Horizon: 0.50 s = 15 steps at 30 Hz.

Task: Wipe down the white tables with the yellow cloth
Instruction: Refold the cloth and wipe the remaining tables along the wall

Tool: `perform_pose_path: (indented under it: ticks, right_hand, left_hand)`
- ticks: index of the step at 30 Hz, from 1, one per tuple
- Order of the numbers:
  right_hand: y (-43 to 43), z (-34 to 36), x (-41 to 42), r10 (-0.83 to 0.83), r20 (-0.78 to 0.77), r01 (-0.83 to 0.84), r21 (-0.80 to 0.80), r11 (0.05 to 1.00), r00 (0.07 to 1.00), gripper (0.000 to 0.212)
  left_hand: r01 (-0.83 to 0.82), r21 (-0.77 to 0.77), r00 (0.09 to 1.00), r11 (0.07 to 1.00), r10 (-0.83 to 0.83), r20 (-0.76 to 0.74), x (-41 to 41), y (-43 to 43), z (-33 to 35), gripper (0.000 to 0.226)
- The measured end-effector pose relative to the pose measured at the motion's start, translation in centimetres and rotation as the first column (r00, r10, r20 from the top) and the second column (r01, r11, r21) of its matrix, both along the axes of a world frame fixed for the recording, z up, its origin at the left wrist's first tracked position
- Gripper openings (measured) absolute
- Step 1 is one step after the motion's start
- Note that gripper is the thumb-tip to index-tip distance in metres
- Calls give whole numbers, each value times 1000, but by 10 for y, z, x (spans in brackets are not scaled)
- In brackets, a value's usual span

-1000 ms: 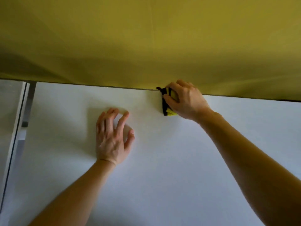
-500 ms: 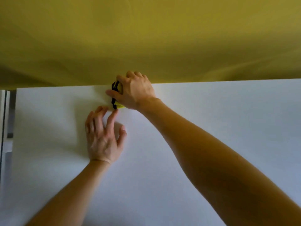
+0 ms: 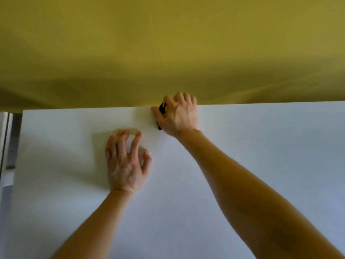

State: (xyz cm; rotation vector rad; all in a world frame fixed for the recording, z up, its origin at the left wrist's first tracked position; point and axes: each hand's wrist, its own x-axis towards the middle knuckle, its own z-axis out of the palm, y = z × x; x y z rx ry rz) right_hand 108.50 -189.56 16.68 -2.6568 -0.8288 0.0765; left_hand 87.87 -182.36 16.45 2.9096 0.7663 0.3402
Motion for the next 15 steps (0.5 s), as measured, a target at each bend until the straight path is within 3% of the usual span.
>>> perform_pose_path:
  ticks: [3, 6, 11, 13, 15]
  right_hand:
    - [45, 9, -25, 152, -51, -152, -1, 988, 987, 35]
    - [-9, 7, 6, 217, 40, -219, 50, 975, 975, 27]
    - [-179, 8, 90, -11, 127, 21, -78, 997, 992, 37]
    - [-176, 4, 85, -205, 195, 228, -105, 968, 959, 33]
    - [-122, -2, 60, -244, 186, 260, -66, 963, 952, 26]
  left_hand:
    - [-5, 16, 1000, 1000, 5, -12, 2, -3, -4, 54]
    - [3, -3, 1000, 1000, -3, 9, 4, -3, -2, 54]
    - [-10, -17, 1000, 1000, 10, 0, 3, -1, 2, 53]
    - [-8, -1, 1000, 1000, 8, -14, 2, -2, 2, 53]
    - [17, 5, 1000, 1000, -17, -14, 1, -3, 4, 52]
